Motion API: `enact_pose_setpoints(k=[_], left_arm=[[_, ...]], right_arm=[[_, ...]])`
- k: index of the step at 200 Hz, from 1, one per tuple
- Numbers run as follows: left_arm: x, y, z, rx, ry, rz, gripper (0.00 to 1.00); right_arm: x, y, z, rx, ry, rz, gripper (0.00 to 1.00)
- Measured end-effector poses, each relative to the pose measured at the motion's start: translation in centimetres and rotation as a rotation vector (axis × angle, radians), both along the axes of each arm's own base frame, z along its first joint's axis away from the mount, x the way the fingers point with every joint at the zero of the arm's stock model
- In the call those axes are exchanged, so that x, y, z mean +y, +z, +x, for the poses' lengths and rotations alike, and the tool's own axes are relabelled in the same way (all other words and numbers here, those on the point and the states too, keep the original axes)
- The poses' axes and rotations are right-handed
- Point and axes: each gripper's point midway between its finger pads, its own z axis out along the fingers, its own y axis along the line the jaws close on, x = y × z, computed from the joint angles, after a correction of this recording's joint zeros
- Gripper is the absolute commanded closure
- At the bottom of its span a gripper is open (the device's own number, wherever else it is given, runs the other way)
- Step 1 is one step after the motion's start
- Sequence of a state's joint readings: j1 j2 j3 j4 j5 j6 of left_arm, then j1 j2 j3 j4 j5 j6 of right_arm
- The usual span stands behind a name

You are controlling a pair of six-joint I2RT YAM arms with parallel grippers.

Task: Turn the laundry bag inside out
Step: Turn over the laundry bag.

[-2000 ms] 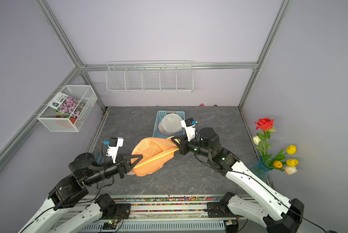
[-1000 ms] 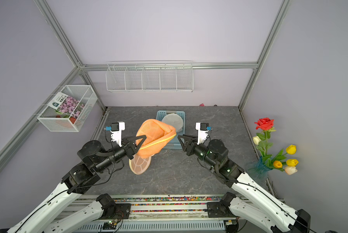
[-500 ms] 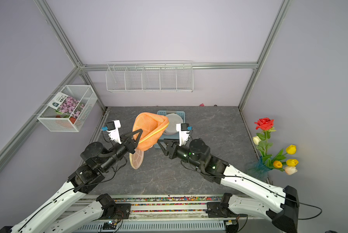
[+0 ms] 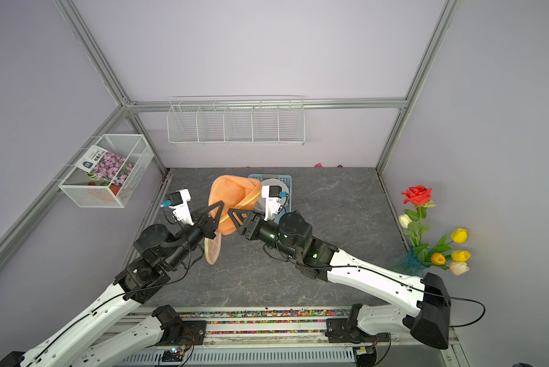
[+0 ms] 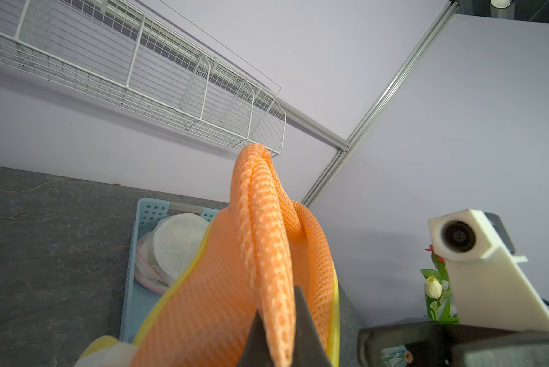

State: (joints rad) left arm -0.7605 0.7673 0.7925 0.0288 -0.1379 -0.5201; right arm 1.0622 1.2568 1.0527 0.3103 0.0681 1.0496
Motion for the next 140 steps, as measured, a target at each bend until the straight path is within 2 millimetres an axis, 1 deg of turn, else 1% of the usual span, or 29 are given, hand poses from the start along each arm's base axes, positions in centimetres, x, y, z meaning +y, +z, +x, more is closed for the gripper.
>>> enact_pose_setpoints(k=[17, 35, 73, 91, 99, 107, 115, 125, 140], left_arm=[[-0.1, 0.1, -0.1, -0.008, -0.001, 0.002, 1.0], [-0.2, 0.1, -0.3, -0.014, -0.003, 0.011, 1.0], [-0.7, 0.1, -0.8, -0.035, -0.002, 0.042, 1.0], [-0.9, 0.1, -0.9, -0.041, 0.002, 0.053, 1.0], [-0.9, 0.0, -0.9, -0.044, 0.003, 0.057, 1.0], [-1.0, 0.0, -0.8, -0.046, 0.005, 0.061, 1.0], [-1.0, 0.0, -0.8, -0.047, 0.009, 0.063, 1.0], [-0.9, 0.0, -0.7, -0.048, 0.014, 0.063, 1.0], [-0.8, 0.0, -0.6, -0.047, 0.025, 0.063, 1.0]], right_arm=[[0.3, -1.1, 0.4, 0.056, -0.017, -0.019, 0.51], [0.7, -1.9, 0.6, 0.101, -0.033, -0.04, 0.51], [0.8, -2.0, 0.8, 0.154, -0.057, -0.043, 0.52], [1.0, -2.1, 0.9, 0.176, -0.063, -0.052, 0.55], [1.2, -2.1, 1.0, 0.184, -0.063, -0.053, 0.59], [1.5, -2.3, 1.1, 0.198, -0.064, -0.055, 0.68], [1.7, -2.6, 1.2, 0.208, -0.065, -0.061, 0.8], [1.9, -3.0, 1.3, 0.218, -0.064, -0.071, 1.0], [2.1, -3.8, 1.3, 0.242, -0.062, -0.084, 1.0]])
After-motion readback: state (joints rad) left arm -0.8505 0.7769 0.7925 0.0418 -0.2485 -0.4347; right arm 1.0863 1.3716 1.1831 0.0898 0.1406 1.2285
